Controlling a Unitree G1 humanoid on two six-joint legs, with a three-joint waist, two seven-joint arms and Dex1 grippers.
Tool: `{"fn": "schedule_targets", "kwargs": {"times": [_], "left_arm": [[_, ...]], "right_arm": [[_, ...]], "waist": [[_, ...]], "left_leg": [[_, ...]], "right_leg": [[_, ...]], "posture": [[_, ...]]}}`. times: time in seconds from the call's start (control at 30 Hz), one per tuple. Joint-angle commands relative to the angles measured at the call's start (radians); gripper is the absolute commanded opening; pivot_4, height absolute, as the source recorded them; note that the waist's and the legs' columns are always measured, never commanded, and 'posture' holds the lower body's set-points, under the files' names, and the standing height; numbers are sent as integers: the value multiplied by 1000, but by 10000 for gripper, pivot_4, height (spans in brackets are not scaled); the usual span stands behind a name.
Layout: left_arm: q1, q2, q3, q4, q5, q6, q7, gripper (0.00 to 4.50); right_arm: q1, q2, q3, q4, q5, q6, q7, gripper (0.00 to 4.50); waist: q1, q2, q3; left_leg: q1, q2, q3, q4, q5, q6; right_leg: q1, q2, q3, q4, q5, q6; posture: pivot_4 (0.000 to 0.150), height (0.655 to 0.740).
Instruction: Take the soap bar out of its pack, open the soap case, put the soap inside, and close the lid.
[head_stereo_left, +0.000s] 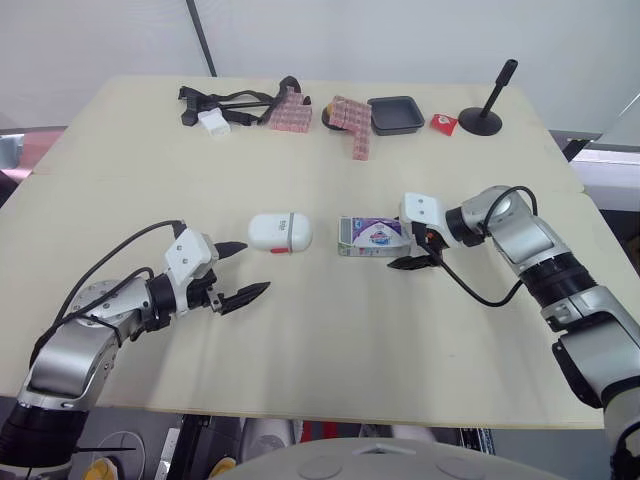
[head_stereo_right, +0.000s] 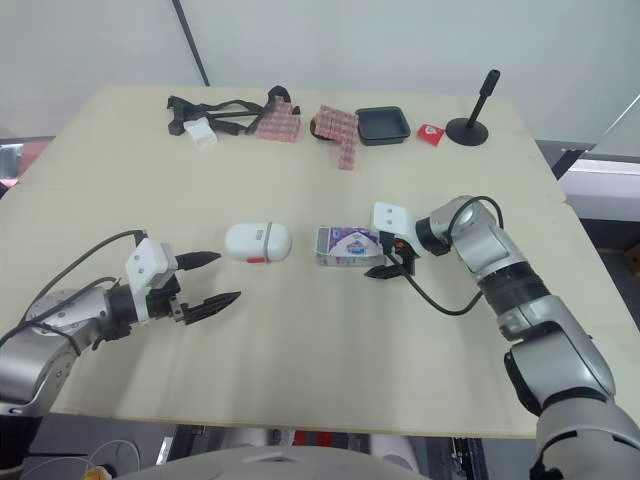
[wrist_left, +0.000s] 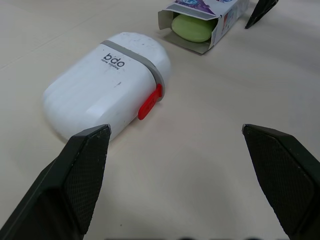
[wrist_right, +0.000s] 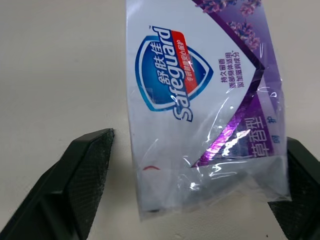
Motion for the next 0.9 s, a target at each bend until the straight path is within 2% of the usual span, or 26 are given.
{"fn": "schedule_targets", "kwargs": {"times": [0.03,0.07,0.4,0.53,0.77,0.9], "left_arm": [[0,-2,12,-30,8,-23,6,45000],[0,-2,11,-29,9,-24,6,45000],[-11,4,12,-18,15,-34,-1,45000],[-14,9,15,-27,12,-30,-10,45000],[-50,12,9,-16,7,-42,-47,45000],[-66,15,-8,-6,14,-47,-75,45000]], "right_arm": [[-16,-2,-7,17,-30,-13,-1,30294],[-14,-2,-7,15,-31,-14,1,26856],[7,-34,-14,-29,-55,-15,-3,26856],[33,-103,-27,-157,-70,52,3,26856],[132,-200,-105,-438,11,229,27,26856],[198,-263,-112,-529,11,258,30,26856]], "waist": [[-1,0,0],[-1,0,0],[1,-1,-1],[7,-1,-1],[13,0,-1],[14,0,-1]], "left_leg": [[0,0,0,0,0,0],[0,0,0,1,0,0],[0,1,0,2,0,0],[-1,1,0,3,0,0],[-4,1,0,3,0,1],[-4,1,0,3,0,0]], "right_leg": [[0,0,0,0,0,0],[0,0,0,0,0,0],[0,-1,0,1,0,-1],[0,0,0,1,1,-1],[-3,0,0,1,1,-1],[-3,0,0,1,1,-1]], "posture": [[1500,7400],[1500,7400],[1500,7400],[1500,7400],[1500,7400],[1500,7400]]}}
